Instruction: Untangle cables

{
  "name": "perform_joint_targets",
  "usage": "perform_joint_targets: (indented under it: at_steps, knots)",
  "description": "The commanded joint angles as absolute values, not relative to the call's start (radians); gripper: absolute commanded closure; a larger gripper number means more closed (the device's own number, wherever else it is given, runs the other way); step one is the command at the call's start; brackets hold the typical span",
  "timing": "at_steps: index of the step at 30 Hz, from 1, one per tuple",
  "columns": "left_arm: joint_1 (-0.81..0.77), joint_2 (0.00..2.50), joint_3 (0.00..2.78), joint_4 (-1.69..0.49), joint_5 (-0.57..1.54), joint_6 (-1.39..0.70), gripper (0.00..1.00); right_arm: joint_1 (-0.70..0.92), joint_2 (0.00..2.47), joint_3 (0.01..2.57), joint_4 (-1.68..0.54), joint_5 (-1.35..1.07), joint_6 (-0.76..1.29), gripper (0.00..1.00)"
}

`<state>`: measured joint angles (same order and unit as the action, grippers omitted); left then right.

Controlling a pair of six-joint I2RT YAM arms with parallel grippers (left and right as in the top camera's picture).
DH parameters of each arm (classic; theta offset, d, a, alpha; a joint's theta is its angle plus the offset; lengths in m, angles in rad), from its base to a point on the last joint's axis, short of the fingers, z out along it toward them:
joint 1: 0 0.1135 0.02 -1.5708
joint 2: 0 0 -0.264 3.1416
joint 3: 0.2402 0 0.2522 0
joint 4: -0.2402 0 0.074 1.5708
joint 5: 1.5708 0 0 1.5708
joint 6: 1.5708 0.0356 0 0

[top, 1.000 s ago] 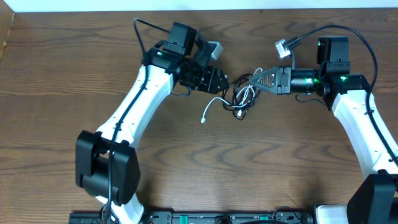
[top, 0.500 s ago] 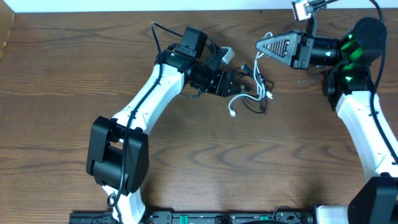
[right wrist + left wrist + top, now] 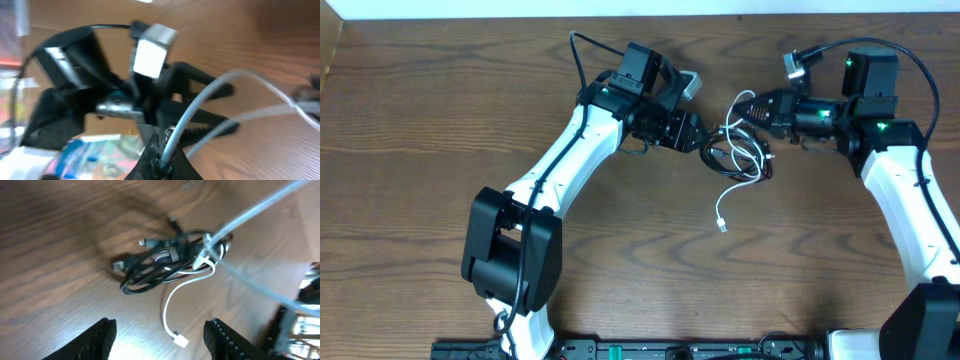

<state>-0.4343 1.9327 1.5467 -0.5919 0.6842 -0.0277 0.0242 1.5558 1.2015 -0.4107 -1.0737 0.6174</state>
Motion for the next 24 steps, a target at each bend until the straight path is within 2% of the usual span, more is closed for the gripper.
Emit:
perform_joint_targets:
  at_steps: [1, 17, 18, 19, 20, 21, 22, 24]
  knots:
    - [-0.435, 1.988, 1.548, -0.587, 0.635, 0.044, 0.39, 0.022, 1.550, 1.210, -0.467, -0.996, 0.492, 0.99]
    - [-0.499, 2.202, 1.548, -0.210, 0.634, 0.071, 0.41, 0.020, 1.550, 1.210, -0.536, -0.997, 0.455, 0.99]
    - [-0.505, 2.214, 1.548, -0.202, 0.634, 0.071, 0.45, 0.020, 1.550, 1.210, -0.536, -0.997, 0.455, 0.99]
    - [-0.508, 2.223, 1.548, -0.200, 0.634, 0.070, 0.60, 0.020, 1.550, 1.210, -0.536, -0.997, 0.455, 0.99]
    - [-0.508, 2.224, 1.548, -0.203, 0.635, 0.070, 0.70, 0.019, 1.550, 1.210, -0.536, -0.997, 0.455, 0.99]
    - [-0.508, 2.224, 1.548, -0.208, 0.635, 0.070, 0.87, 0.018, 1.550, 1.210, -0.536, -0.997, 0.455, 0.99]
    - [-0.507, 2.224, 1.548, -0.208, 0.635, 0.067, 0.92, 0.018, 1.550, 1.210, -0.536, -0.996, 0.455, 0.99]
    - [-0.504, 2.224, 1.548, -0.212, 0.635, 0.024, 0.93, 0.018, 1.550, 1.210, -0.536, -0.992, 0.455, 0.99]
